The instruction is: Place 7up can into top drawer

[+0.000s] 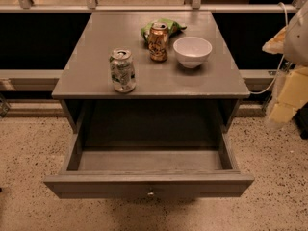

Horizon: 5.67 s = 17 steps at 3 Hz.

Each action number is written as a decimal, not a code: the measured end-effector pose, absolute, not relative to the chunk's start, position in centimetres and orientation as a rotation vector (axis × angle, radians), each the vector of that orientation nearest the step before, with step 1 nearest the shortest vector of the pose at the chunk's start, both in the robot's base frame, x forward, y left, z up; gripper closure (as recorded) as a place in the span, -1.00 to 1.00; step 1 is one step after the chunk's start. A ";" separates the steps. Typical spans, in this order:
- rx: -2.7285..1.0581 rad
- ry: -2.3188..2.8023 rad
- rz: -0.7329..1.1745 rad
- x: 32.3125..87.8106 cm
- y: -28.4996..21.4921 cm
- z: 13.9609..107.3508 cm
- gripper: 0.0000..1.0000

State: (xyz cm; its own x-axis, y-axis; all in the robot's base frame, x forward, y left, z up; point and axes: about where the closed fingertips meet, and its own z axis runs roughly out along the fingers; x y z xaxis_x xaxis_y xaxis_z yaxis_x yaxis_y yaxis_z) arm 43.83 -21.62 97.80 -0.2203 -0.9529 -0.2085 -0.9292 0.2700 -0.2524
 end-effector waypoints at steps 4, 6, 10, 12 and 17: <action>-1.827 1.959 0.077 49.0 -10.3 97.4 -1.00; -1.826 1.923 0.122 49.2 -9.3 97.5 -1.00; -1.435 1.360 0.566 59.2 3.8 97.3 -1.00; -1.440 1.361 0.586 59.2 4.3 96.9 -1.00; -1.237 1.484 0.817 63.2 7.4 88.5 -0.17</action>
Offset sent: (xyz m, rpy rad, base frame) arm 0.0084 0.0155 -0.0045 0.0339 0.0058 0.0317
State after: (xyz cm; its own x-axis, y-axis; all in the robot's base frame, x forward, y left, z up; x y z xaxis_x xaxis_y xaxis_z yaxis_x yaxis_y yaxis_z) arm 63.16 7.38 88.53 0.0197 -0.2904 -0.9567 -0.9637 0.2495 -0.0955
